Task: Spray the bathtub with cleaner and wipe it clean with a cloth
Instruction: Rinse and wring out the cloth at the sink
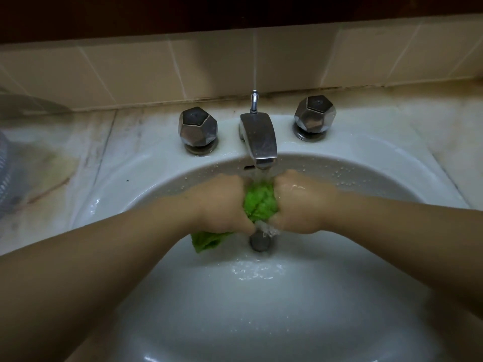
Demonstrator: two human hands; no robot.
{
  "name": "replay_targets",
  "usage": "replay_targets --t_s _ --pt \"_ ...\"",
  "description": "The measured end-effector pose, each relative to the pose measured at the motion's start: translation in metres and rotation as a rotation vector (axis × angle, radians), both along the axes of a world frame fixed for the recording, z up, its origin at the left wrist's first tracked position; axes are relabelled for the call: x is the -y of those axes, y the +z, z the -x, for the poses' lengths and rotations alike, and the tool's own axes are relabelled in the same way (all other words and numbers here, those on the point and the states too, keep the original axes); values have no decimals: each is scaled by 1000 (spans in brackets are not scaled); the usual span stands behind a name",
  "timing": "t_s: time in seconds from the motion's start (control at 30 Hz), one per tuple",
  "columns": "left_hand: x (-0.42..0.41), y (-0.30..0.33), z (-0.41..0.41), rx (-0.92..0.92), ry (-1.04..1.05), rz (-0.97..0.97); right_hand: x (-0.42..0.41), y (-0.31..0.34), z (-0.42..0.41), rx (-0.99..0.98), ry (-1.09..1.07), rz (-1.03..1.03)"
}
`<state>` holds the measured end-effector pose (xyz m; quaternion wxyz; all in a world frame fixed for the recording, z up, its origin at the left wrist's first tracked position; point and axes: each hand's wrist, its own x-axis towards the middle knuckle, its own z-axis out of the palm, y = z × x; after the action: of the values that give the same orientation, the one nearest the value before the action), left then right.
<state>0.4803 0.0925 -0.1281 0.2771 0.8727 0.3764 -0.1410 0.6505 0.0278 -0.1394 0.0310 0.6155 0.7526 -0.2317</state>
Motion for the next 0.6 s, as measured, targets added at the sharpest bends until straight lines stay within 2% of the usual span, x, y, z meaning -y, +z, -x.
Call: replay_targets --t_s 0.1,0.2,0.3,0.33,0.47,0.6 --pt "5 3 1 -54 -116 -200 -1 3 3 -84 -9 60" --pt "5 1 3 -49 -185 -379 -4 0 4 -305 -75 153" --pt "6 -9 4 62 -131 -425 -12 -8 -7 -547 -300 460" --pt "5 -10 5 107 -86 -393 -14 -11 -10 -590 -322 482" --pt "-9 -3 9 336 97 -27 -13 -11 -12 -555 -313 238" --pt "-18 -3 6 198 106 249 8 -11 -1 -166 -149 -278"
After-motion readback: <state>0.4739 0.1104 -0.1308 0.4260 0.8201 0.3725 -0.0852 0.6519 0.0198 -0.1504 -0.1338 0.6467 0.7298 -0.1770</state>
